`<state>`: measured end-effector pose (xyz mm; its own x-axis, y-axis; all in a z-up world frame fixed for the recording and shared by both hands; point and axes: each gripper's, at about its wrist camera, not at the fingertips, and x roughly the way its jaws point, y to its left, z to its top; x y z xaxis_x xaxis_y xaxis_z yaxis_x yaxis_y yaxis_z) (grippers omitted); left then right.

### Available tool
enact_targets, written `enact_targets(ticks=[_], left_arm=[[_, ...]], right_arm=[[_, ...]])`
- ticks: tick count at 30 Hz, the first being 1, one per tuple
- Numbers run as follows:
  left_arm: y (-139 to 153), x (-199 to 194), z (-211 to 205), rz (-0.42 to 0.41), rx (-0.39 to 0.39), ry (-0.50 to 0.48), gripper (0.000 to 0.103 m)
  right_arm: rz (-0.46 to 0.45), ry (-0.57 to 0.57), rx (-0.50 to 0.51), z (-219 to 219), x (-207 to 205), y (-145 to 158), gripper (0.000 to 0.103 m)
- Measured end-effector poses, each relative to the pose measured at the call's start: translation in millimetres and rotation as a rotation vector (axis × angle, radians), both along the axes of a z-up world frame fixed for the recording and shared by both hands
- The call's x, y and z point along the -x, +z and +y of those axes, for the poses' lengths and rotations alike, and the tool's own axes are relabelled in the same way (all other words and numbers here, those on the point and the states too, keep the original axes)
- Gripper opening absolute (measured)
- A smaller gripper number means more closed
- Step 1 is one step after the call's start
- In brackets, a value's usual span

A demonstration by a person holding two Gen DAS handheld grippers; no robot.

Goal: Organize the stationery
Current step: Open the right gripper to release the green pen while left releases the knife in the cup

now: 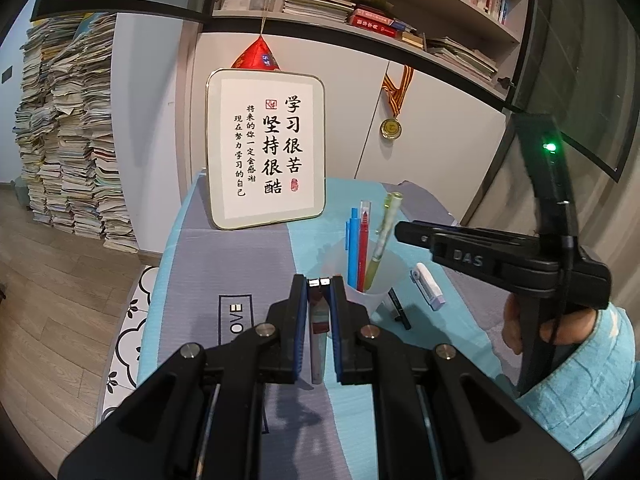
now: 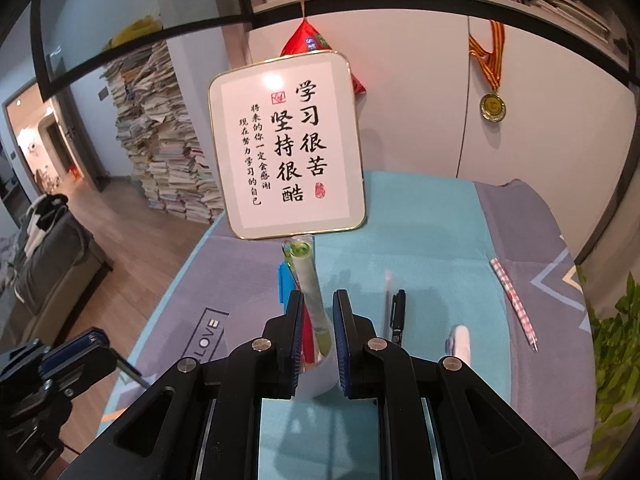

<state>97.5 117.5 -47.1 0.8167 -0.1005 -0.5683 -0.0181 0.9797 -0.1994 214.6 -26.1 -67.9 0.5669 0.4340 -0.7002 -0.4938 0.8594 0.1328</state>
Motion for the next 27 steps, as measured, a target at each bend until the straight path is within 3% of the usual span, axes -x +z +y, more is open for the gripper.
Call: enact_targets(ticks=[13,21,27], left_arm=[[6,-1,-11,-0.003,-0.009,-0.012,0.009],[28,0,-21,-0.055,-0.041,-0.029,0.009],[45,-5,-31,-0.089,-0.072,-0.033,0.009]], right_arm=[[0.031,-0.037,-0.027,-28,8,-5,0.015],[0.024,-0.078,-0.039,-56,21,-9,0.015],[0.065,-0.115,0.004,-76,23,-32,0.015]])
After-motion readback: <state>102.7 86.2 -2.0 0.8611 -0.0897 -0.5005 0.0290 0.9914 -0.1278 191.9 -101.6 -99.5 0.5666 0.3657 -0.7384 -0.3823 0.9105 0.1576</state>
